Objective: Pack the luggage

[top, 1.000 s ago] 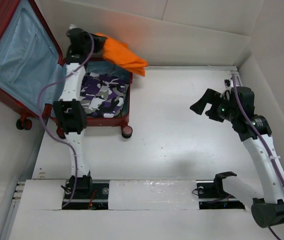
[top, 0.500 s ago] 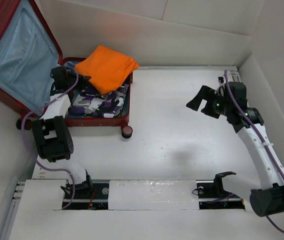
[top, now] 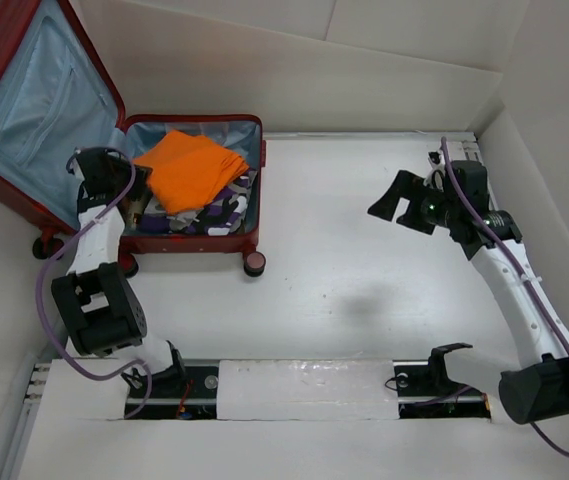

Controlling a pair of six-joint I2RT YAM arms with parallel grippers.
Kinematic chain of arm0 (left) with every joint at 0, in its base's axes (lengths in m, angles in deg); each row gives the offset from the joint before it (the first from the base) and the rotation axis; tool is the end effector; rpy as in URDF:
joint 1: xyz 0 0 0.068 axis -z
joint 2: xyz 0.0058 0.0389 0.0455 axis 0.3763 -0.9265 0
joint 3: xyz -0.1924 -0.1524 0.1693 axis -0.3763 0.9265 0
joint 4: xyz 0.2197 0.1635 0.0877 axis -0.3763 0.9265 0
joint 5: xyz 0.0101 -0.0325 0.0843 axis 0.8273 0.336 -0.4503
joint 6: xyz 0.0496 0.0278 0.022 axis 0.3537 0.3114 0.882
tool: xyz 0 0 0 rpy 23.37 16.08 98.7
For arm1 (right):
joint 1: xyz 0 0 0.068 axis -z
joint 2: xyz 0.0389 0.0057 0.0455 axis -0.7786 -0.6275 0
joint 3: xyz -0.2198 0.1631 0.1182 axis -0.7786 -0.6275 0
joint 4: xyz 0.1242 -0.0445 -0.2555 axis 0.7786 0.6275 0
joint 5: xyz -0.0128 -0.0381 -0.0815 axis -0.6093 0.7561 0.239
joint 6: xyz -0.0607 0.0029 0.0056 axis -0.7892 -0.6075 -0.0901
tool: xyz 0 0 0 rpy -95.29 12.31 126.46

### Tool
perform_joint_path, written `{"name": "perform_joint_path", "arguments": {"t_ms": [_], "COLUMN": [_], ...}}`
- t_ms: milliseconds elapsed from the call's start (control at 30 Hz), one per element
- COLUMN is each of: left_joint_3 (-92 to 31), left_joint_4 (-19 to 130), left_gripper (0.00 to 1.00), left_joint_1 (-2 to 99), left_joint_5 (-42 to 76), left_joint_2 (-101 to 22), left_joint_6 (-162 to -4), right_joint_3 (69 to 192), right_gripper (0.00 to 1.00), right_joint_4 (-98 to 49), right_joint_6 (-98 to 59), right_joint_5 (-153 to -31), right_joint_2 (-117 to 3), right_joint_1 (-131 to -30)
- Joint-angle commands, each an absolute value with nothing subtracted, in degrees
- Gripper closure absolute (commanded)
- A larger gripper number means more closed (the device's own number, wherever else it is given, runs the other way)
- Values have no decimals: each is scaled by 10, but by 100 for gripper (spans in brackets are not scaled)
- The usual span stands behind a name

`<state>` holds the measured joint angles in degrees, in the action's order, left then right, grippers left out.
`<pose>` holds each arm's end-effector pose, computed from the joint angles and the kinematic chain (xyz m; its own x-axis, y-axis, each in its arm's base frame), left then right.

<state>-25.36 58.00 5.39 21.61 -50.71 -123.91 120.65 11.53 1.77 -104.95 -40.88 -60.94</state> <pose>0.3766 0.1026 0.3281 -0.1327 -0.8512 -0.5078 -0.3128 0.5221 -0.7934 0.2569 0.0604 0.3737 -0.7117 0.3242 -0.6232 -0.1168 0.8202 0.5600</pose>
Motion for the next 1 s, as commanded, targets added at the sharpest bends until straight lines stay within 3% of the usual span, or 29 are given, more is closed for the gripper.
{"name": "perform_joint_path", "arguments": {"t_ms": [0, 200, 400, 467, 533, 567, 667, 733, 767, 867, 900, 967], "left_joint_3": [-270, -286, -406, -486, -557, -593, -727, -744, -725, -636, -622, -612], "left_joint_4": [622, 661, 769, 838, 940, 973, 1101, 1131, 1136, 1152, 1181, 1207], "left_gripper": [68, 32, 32, 36, 38, 39, 40, 40, 37, 30, 30, 30], "left_joint_1": [43, 67, 165, 166, 166, 166, 166, 171, 171, 154, 148, 148], "left_joint_5": [217, 151, 7, -35, -82, -106, -245, -351, -381, -440, -440, -448], "left_joint_2": [-513, -393, -313, -313, -313, -321, -337, -325, -313, -302, -308, -334], "left_joint_6": [-1200, -1162, -1149, -1143, -1127, -1117, -1081, -1062, -1062, -1067, -1100, -1135], "right_joint_3": [1223, 1192, 1161, 1154, 1140, 1135, 1119, 1113, 1113, 1119, 1125, 1131], "right_gripper": [0, 0, 0, 15, 38, 75, 97, 97, 92, 70, 55, 45], "right_joint_4": [95, 95, 85, 74, 66, 61, 48, 48, 48, 48, 48, 48], "right_joint_6": [-1, -1, -11, -24, -29, -36, -44, -58, -58, -63, -68, -83], "right_joint_5": [-1064, -1087, -1087, -1095, -1117, -1126, -1160, -1174, -1174, -1174, -1182, -1204], "right_joint_2": [-405, -399, -388, -375, -369, -369, -363, -363, -357, -352, -352, -359], "right_joint_1": [-613, -634, -691, -706, -725, -731, -757, -782, -791, -827, -835, -857]}}
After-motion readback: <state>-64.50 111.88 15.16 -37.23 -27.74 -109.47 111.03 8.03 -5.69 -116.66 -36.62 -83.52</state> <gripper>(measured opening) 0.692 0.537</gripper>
